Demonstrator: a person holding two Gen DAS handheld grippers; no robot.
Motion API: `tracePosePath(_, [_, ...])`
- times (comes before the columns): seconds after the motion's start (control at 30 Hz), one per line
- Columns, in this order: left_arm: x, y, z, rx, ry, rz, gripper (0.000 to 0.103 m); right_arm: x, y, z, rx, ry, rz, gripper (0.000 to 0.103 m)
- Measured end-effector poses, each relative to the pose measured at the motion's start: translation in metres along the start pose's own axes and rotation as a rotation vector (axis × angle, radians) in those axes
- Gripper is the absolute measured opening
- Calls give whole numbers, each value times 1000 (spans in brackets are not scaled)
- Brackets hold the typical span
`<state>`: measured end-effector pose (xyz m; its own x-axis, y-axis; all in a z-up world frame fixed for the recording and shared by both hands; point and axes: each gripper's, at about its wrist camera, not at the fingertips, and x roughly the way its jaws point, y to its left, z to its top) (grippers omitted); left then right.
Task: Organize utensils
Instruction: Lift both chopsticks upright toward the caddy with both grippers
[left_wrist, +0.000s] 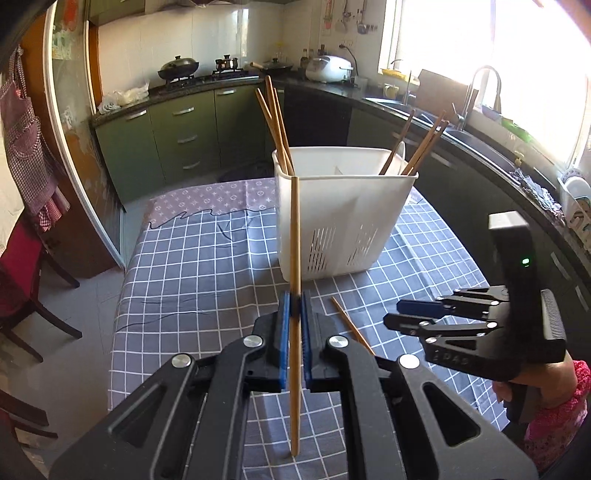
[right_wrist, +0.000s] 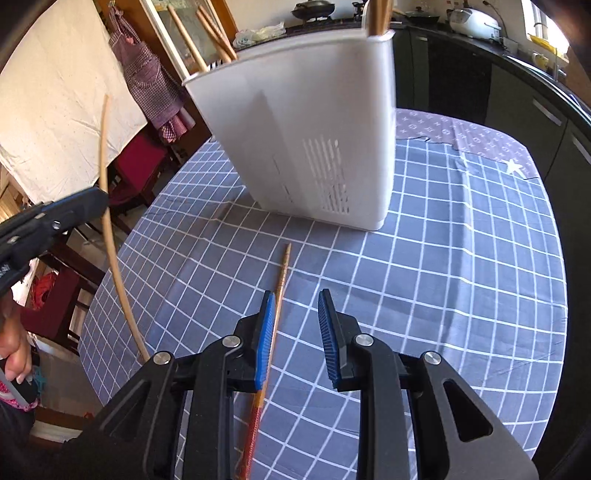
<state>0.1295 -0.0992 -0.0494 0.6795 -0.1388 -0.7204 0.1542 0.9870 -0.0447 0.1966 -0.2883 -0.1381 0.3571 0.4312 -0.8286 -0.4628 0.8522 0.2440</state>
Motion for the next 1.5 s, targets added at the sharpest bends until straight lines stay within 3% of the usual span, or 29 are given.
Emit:
tracePosePath(0.33, [-14,12,-3,-15,-112,-41,6,54,30,10,-99,160,-101,25])
tracePosePath(0.67, [-8,16,-3,-18,-163,-59,6,63,45,13,-136,168,-172,24])
tracePosePath(0.77, [-7,16,-3,-16,-169,-58,6,62,48,14,-139,164,-162,9])
tracePosePath(0.93, [-5,16,-3,-9,-170,-54,6,61,49,16,-136,152,-156,7])
tracePosePath(1.07, [-5,15,-2,-3,-171,-52,6,40,46,22,-113,82,-129,7])
tracePosePath(1.37, [-7,14,-4,7,-175,-51,6,-81,35,17,-79,-246,-102,7])
tracePosePath(1.5, [-8,13,-6,14,-181,-51,6,-113,31,4,-50,-348,-116,7])
